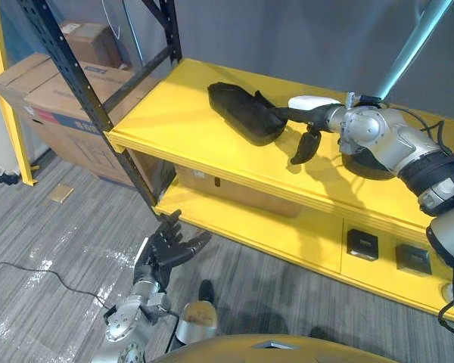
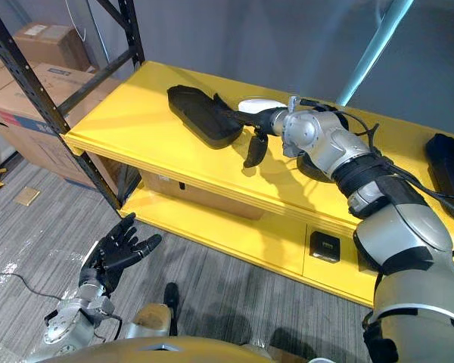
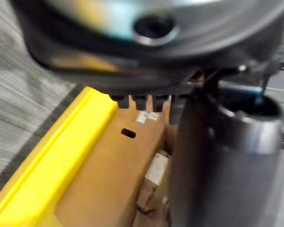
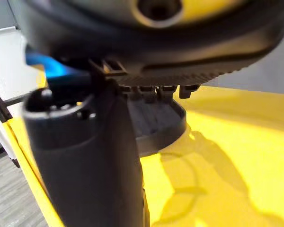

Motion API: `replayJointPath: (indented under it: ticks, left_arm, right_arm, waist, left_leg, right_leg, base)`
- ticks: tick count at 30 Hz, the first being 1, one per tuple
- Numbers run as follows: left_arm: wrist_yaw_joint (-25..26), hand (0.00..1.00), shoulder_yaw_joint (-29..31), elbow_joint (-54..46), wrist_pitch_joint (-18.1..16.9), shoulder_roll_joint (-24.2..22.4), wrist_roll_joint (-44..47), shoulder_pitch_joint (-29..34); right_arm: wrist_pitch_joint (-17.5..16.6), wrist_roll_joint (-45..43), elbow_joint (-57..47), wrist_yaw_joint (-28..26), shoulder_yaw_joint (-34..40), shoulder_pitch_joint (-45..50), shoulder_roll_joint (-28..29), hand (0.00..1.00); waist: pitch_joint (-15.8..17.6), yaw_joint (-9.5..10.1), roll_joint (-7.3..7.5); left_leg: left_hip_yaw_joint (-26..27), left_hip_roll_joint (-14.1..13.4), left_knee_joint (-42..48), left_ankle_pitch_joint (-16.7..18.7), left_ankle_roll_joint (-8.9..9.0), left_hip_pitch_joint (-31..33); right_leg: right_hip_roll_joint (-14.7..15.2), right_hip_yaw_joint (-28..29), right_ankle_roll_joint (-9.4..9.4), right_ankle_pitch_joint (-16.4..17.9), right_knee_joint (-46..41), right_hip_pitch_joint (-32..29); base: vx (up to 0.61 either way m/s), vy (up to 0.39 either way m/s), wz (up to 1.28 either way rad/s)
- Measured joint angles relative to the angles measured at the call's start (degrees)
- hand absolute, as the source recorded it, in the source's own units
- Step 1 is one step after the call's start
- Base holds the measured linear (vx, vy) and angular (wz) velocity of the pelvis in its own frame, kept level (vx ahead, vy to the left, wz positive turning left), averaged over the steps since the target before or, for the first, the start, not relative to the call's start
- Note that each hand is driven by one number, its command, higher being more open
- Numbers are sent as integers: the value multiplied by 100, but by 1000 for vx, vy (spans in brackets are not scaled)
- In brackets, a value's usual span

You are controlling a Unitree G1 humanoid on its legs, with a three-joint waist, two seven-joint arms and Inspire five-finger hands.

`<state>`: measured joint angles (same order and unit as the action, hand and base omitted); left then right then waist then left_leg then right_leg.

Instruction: Walk over and take three plastic housings, then place them on the shelf

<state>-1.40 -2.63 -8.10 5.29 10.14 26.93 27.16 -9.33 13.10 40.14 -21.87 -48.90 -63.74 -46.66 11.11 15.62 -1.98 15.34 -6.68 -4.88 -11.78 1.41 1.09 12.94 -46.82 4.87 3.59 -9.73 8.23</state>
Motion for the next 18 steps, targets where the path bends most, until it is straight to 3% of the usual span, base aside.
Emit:
replayJointPath:
  ticks: [4,9,18]
  left_arm:
    - [-3,100,27,15,-74,1,10,-36]
    - [-22,100,23,14,-165,0,49,-158]
    - [-47,100,-9,14,-165,-1,49,-210]
  right_arm:
    - [-22,23,344,183,3,-1,20,100]
    - [-335,244,421,732,24,-5,40,100]
    - [-576,860,422,1236,209,-13,403,100]
  waist:
    - [78,96,-39]
    - [230,164,-120]
    - [377,184,-85]
  left_leg:
    - [-8,16,4,-37,-6,27]
    - [-38,12,3,-49,-5,43]
    - [-84,8,4,-45,-5,61]
  right_leg:
    - [62,2,-42,37,-127,-62]
    - [105,-8,-57,115,-274,-104]
    - [119,-49,-53,170,-339,-111]
  base:
    - [0,-1,1]
    - [-14,-5,1]
    - [-7,-5,1]
